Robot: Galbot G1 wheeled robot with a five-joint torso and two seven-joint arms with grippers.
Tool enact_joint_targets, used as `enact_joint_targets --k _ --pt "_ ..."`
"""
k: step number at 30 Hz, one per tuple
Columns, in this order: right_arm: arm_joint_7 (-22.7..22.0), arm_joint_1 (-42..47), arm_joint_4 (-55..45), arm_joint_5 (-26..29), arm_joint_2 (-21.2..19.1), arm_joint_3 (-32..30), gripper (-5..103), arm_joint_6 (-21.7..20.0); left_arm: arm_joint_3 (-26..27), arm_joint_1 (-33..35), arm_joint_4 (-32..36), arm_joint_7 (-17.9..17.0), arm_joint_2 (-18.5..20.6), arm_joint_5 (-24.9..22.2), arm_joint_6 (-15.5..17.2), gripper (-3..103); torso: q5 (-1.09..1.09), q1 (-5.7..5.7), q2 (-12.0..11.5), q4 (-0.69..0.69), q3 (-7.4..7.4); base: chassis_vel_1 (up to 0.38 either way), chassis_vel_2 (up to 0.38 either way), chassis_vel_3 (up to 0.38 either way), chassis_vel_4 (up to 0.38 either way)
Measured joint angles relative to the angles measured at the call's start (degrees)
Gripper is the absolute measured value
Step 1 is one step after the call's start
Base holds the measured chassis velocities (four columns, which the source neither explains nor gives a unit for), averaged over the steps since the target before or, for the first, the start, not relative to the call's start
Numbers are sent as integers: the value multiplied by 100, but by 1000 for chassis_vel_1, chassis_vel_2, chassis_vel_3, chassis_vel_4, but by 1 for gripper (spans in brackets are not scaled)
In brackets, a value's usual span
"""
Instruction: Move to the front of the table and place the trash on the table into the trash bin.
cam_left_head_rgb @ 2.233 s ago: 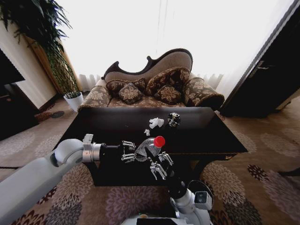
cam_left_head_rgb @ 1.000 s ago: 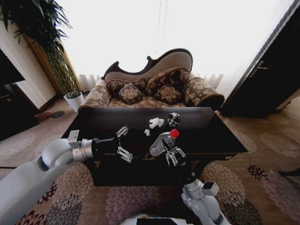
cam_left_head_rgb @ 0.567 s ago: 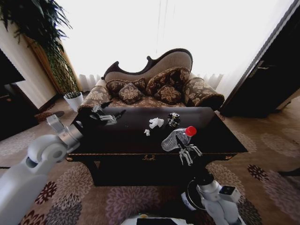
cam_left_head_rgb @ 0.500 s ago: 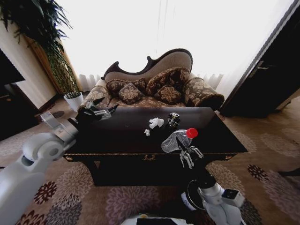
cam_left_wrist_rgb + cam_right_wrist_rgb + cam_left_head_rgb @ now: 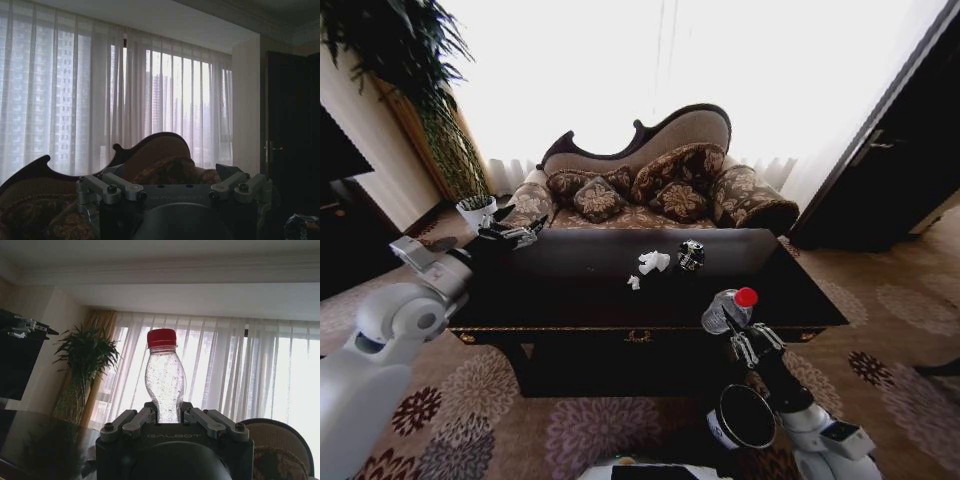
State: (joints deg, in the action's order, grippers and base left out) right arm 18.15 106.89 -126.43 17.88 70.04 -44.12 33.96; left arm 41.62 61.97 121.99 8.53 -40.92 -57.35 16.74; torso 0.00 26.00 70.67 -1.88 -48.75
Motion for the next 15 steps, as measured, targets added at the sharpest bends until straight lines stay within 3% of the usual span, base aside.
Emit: enact_joint_targets --k 3,15 --pt "-276 86 108 -304 75 -23 20 -153 -1 1 -56 19 -56 65 1 100 -1 0 0 2 0 0 0 0 0" --pt "-807 154 851 -665 -58 -163 20 -593 -83 -9 -143 58 -171 197 -6 100 -2 0 0 2 0 0 0 0 0"
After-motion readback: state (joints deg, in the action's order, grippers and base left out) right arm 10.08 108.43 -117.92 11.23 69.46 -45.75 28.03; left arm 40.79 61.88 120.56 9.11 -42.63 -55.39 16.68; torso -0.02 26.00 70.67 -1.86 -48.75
